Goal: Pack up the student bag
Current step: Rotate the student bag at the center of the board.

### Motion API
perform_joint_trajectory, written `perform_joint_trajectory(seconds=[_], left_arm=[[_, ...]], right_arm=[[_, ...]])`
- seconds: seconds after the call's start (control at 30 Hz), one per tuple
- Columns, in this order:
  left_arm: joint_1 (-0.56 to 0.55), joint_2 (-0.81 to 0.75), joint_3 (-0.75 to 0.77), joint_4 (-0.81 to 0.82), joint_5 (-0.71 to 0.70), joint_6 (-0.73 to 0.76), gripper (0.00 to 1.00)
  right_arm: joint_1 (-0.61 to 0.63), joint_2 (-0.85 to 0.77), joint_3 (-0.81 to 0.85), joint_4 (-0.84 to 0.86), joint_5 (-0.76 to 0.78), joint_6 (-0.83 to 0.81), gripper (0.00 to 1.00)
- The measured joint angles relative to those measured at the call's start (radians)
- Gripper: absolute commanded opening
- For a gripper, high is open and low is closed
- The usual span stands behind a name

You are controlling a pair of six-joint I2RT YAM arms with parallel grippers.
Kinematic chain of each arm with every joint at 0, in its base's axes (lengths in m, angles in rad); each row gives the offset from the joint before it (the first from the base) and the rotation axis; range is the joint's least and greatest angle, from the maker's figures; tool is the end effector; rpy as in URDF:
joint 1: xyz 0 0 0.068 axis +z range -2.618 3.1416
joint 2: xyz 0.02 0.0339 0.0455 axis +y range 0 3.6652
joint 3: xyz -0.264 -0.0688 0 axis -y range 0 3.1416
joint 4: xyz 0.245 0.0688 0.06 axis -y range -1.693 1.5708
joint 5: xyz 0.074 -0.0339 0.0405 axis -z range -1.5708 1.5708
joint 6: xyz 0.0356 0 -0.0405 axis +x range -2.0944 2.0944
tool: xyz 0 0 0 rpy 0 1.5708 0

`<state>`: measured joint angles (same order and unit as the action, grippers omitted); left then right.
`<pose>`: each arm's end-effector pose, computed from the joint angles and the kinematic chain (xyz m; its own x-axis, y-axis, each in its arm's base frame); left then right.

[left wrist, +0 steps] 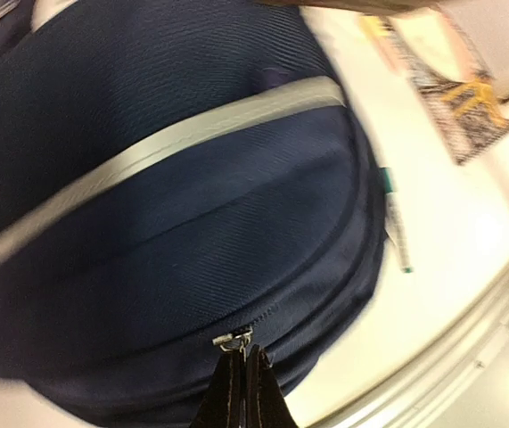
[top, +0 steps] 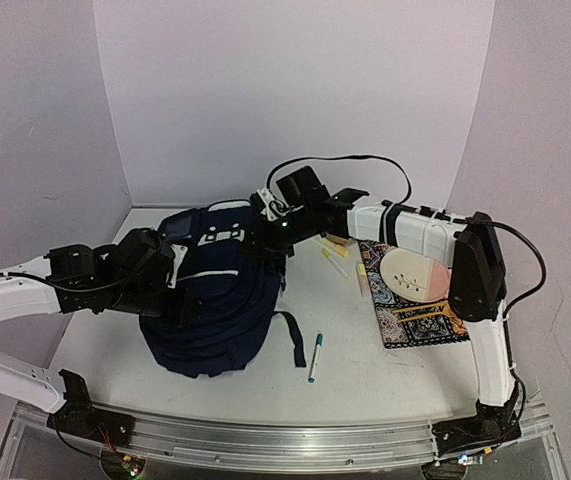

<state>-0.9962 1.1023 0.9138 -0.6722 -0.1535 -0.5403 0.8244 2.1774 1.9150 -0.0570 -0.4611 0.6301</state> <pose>0.1262 -0.1850 0.2793 -0.7523 0.2265 -0.6187 0.4529 0.8598 -0.2359 0.3436 0.3949 0.2915 -0.7287 -0.0107 -0.6848 -0.6373 0.3766 0.6723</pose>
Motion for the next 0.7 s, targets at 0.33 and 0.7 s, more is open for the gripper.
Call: perform_joint_trajectory(seconds=[0.33, 0.7], left_arm=[[-0.022, 0.213, 0.082, 0.164, 0.121, 0.016, 0.00], [-0.021, 0.322, 0.146, 0.227, 0.156, 0.017, 0.00]], right_arm=[[-0.006, -0.170, -0.224, 0.055, 0.182, 0.026, 0.53], [0.027, -0.383, -0.480, 0.133, 0.200, 0.200, 0.51]])
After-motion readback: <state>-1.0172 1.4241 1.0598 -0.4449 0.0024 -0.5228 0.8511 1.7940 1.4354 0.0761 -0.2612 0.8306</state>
